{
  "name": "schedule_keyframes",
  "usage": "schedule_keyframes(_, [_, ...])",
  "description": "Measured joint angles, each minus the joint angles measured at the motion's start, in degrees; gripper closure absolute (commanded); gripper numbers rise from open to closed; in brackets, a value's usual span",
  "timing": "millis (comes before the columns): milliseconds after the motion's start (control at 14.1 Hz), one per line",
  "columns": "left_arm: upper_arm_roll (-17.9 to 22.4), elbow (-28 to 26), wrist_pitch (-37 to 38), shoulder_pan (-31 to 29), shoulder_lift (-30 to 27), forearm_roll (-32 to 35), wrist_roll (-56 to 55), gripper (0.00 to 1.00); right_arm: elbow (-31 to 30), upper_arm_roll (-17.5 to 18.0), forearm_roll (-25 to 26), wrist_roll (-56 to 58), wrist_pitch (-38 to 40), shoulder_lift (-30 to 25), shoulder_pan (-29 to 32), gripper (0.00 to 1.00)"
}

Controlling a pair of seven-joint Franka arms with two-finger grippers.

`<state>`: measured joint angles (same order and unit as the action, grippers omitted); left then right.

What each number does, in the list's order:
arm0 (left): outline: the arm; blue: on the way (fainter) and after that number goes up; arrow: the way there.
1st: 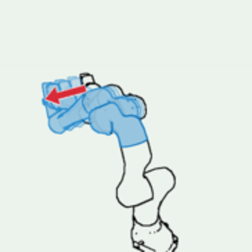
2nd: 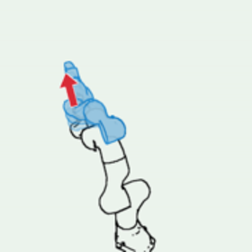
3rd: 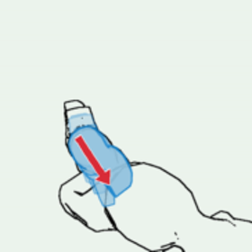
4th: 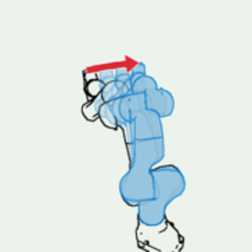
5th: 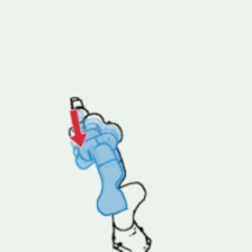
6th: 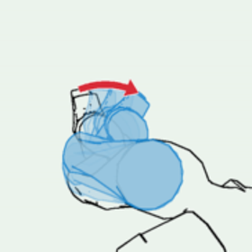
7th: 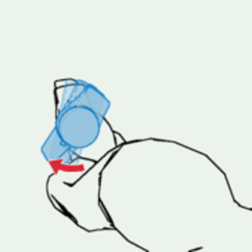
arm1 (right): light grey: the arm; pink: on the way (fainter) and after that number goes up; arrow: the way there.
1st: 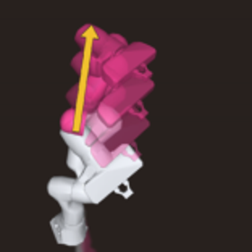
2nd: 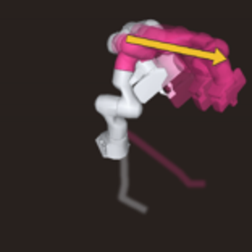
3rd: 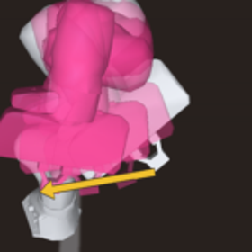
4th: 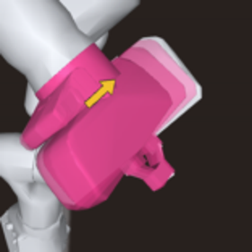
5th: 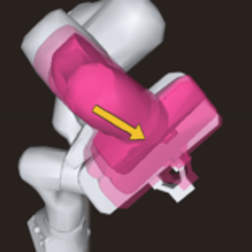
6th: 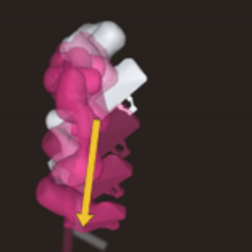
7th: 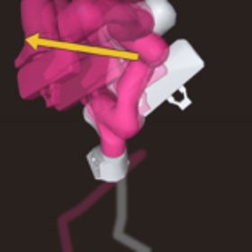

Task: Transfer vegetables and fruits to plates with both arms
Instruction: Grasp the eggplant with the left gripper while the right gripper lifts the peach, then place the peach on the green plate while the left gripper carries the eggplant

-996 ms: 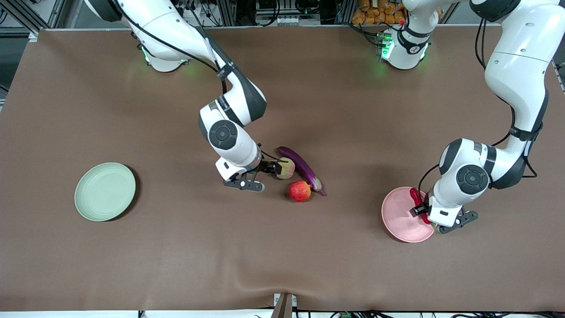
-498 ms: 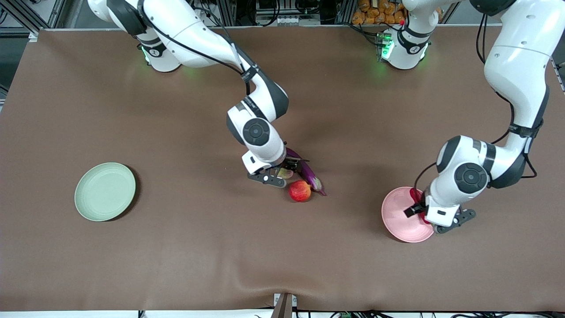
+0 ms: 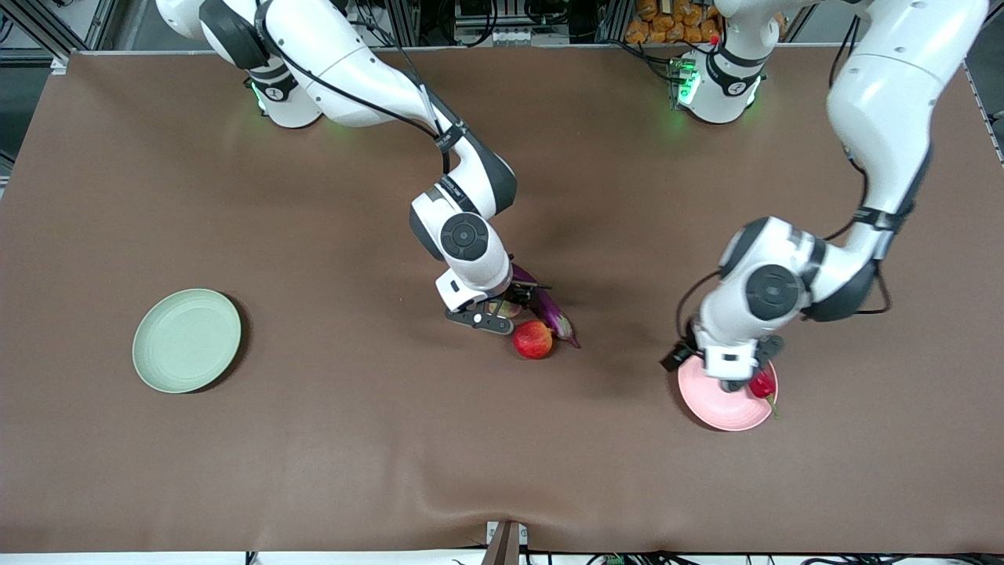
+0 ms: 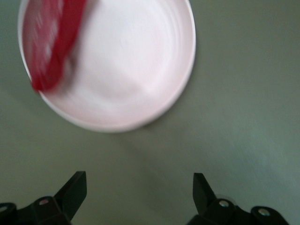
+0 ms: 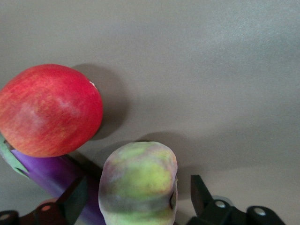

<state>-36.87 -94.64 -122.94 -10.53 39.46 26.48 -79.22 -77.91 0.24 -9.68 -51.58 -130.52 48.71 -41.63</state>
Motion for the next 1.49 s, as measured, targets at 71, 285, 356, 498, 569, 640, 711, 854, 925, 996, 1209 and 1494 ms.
schedule_keyframes(71, [-0.03, -0.04, -0.23, 1.9, 0.31, -0.01, -3.52, 0.0, 0.0, 0.0, 0.09, 0.0, -0.07, 0.04, -0.05, 0.51])
schedule_keyframes(285, [-0.02, -0.06, -3.4, 6.89, 1.78, -0.02, -12.6, 0.0, 0.11, -0.02, 1.04, -0.01, -0.04, 0.02, -0.2, 0.85])
schedule_keyframes(356, [0.02, -0.08, -4.6, 8.18, 2.45, -0.02, -14.56, 0.0, 0.3, -0.1, 1.14, -0.01, -0.04, 0.03, -0.19, 0.87])
schedule_keyframes(498, [0.19, -0.12, -6.46, 10.29, 4.04, -0.02, -16.64, 0.0, 0.84, -0.61, 1.45, -0.04, -0.05, -0.06, 0.06, 0.87])
schedule_keyframes(569, [0.32, -0.14, -7.63, 10.97, 4.87, -0.02, -17.74, 0.0, 1.17, -0.93, 1.63, -0.05, 0.48, -0.39, 0.57, 0.87])
schedule_keyframes(640, [0.35, -0.14, -8.91, 11.37, 5.7, -0.02, -18.89, 0.0, 1.74, -1.22, 1.74, -0.05, 2.18, -1.01, 1.46, 0.87])
schedule_keyframes(711, [0.37, -0.16, -10.14, 11.56, 6.52, -0.02, -19.7, 0.0, 2.27, -1.51, 1.79, -0.05, 4.12, -2.12, 2.85, 0.87])
schedule_keyframes(854, [0.57, -0.17, -12.2, 11.83, 7.88, -0.02, -19.98, 0.0, 2.79, -1.66, 1.91, 1.08, 8.05, -5.45, 7.15, 0.87])
schedule_keyframes(925, [1.11, -0.17, -13.19, 12.19, 8.39, -0.02, -19.98, 0.0, 2.83, -1.65, 1.92, 3.09, 10.59, -7.29, 9.51, 0.87])
schedule_keyframes(996, [1.98, -0.19, -14.37, 12.9, 8.79, -0.02, -19.98, 0.0, 2.85, -1.65, 1.92, 5.35, 13.11, -8.91, 11.74, 0.87])
schedule_keyframes(1209, [5.27, -0.19, -17.11, 16.08, 9.48, -0.02, -20.07, 0.0, 2.8, -1.64, 1.93, 10.41, 17.93, -11.74, 17.03, 0.87])
schedule_keyframes(1494, [6.15, -0.05, -17.68, 16.95, 9.59, -0.07, -20.2, 0.0, -0.71, -1.72, 2.17, 22.66, 20.1, -13.96, 23.35, 0.93])
